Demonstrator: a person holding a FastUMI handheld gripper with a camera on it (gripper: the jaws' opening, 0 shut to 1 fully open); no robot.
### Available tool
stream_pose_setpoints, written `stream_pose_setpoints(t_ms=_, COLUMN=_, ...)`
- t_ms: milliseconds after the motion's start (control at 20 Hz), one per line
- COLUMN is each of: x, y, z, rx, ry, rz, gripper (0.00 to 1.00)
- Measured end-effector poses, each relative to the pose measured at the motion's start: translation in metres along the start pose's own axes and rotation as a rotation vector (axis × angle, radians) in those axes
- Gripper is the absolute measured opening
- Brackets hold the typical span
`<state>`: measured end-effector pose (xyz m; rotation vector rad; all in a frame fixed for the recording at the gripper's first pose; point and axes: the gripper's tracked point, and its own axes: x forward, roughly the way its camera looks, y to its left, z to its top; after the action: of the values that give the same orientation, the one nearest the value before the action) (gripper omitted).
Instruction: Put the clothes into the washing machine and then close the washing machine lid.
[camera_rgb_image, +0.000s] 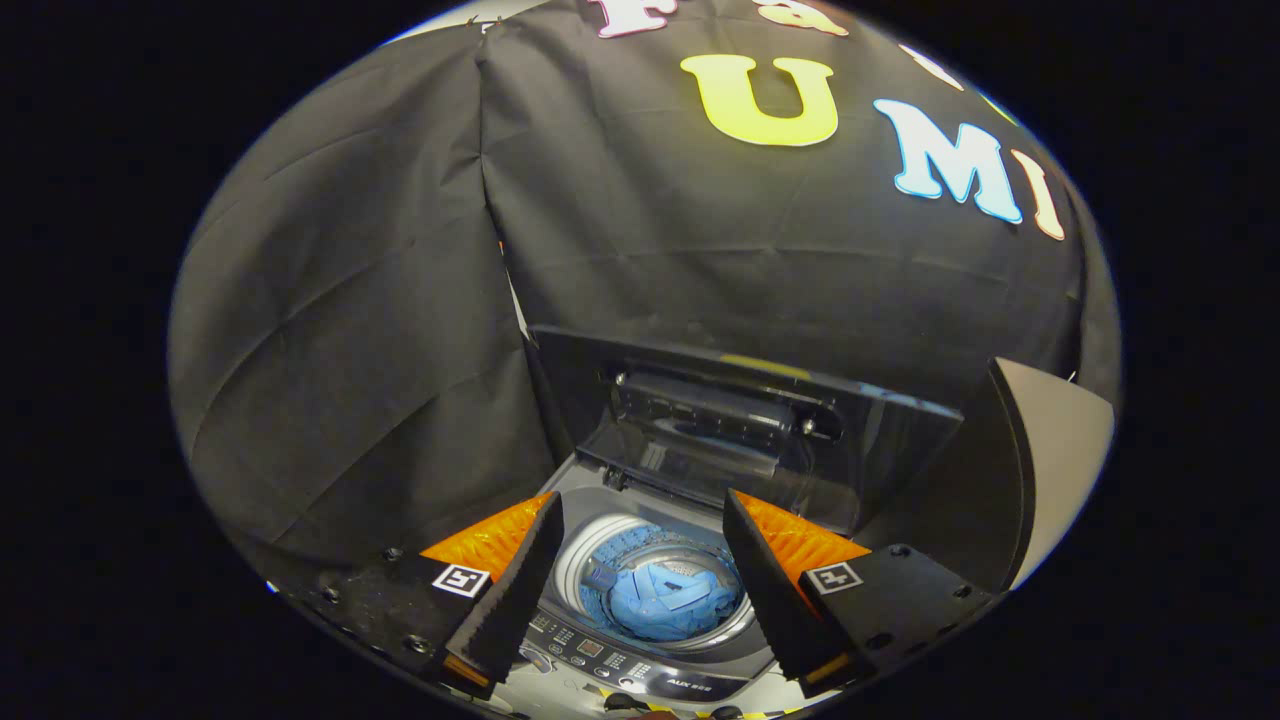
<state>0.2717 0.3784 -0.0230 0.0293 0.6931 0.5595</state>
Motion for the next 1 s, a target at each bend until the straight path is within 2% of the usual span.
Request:
stream_pose_setpoints(t_ms=250, x=-0.019, y=0.001, z=0.045, rx=0.013, ry=-0.073, rz=0.003, gripper=0.99)
stream_pose_setpoints(t_ms=400, x=-0.02, y=-0.013, z=0.077, rx=0.013, ry=-0.118, rz=-0.026, gripper=0.99)
stream_pose_setpoints(t_ms=800, x=0.047, y=-0.071, z=0.115, rx=0.133, ry=-0.1, rz=-0.144, gripper=0.99)
stream_pose_setpoints(t_ms=1000, x=0.082, y=-0.1, z=0.105, rx=0.182, ry=-0.047, rz=-0.199, gripper=0.99)
